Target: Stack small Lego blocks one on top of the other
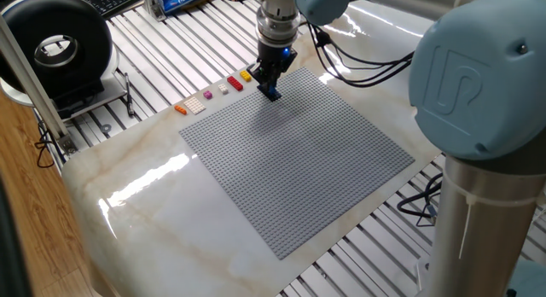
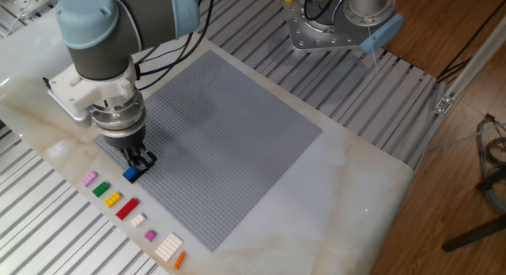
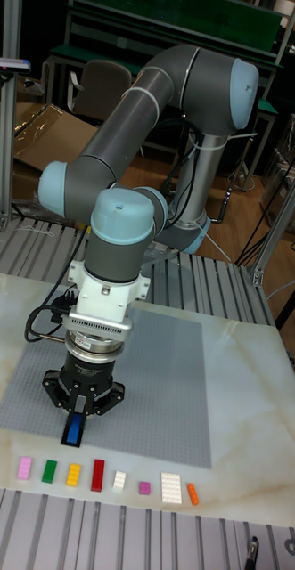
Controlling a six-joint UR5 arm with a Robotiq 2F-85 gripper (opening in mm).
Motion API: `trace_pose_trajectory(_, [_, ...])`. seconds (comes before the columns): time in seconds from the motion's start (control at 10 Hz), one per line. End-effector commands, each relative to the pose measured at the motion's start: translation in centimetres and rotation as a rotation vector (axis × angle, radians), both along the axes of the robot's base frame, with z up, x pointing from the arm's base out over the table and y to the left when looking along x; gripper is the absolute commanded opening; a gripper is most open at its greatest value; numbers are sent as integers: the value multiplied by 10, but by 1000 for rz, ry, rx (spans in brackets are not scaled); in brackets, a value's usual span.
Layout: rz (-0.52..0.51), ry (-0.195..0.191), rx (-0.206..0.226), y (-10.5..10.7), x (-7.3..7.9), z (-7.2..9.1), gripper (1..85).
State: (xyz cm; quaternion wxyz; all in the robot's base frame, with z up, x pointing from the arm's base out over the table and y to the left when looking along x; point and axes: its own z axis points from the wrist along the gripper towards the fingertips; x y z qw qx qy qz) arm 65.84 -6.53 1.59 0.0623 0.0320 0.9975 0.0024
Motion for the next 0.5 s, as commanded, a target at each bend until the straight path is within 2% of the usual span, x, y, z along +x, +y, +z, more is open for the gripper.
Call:
trace_pose_trajectory(0.0, [-21, 0, 14, -1, -1, -2, 10])
trace_pose_trajectory(0.4, [-44, 0, 27, 2, -3, -2, 10])
